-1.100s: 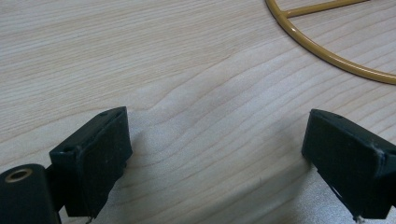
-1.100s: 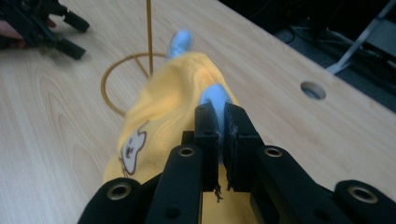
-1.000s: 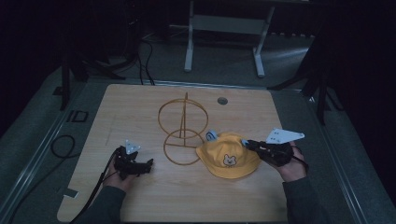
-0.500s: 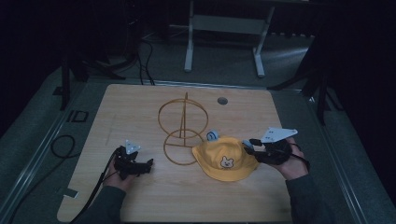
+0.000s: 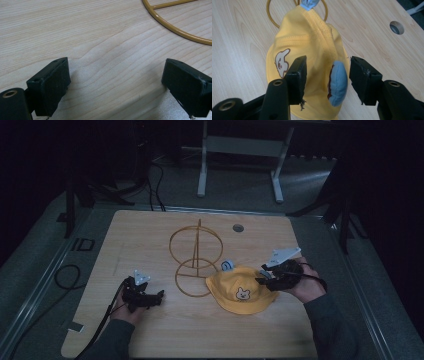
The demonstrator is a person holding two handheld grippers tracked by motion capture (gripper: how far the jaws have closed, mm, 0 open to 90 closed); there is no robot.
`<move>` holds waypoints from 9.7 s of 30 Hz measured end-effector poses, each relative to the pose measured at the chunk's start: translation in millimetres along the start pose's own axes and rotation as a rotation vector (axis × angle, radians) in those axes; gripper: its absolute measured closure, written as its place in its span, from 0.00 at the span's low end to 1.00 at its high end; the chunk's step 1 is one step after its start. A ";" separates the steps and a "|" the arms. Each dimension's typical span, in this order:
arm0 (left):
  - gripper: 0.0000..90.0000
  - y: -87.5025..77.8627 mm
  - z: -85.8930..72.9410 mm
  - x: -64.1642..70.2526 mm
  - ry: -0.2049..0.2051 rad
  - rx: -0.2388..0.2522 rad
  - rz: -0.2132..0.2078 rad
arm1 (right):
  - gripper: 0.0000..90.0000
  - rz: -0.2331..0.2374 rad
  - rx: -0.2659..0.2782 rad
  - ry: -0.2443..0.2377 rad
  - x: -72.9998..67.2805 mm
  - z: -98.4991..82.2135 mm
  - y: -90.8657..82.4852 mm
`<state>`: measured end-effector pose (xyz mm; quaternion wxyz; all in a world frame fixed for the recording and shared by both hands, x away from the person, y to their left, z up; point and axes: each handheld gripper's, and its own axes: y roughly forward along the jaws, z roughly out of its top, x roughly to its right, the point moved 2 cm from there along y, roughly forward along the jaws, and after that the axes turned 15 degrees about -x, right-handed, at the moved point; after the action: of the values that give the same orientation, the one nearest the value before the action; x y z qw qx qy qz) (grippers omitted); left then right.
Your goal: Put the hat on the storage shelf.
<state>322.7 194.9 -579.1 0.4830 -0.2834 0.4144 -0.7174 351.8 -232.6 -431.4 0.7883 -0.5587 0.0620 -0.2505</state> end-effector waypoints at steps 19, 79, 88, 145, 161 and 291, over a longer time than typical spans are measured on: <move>0.09 0.2 0.0 0.1 -0.001 0.002 0.000 | 0.47 0.013 -0.182 -0.113 8.9 32.2 -0.5; 0.09 0.0 0.0 -0.1 0.002 0.000 0.001 | 0.89 0.003 -0.481 -0.374 1.6 80.9 20.1; 0.09 0.1 0.0 -0.1 0.001 0.002 0.002 | 0.89 -0.050 -0.478 -0.426 0.7 75.5 6.8; 0.09 0.0 0.1 -0.1 0.001 0.000 0.001 | 0.89 -0.131 -0.323 -0.374 49.4 74.1 -87.6; 0.09 0.0 0.0 0.0 0.001 0.000 0.001 | 0.89 -0.126 -0.206 -0.326 61.8 72.2 -111.3; 0.09 0.6 1.1 0.1 0.003 0.005 0.000 | 0.86 0.001 0.103 -0.381 -6.6 232.1 -70.8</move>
<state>323.8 194.3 -579.1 0.4830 -0.2812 0.4134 -0.7188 410.7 -50.0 -282.6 0.8135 -0.5547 -0.1011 -0.1425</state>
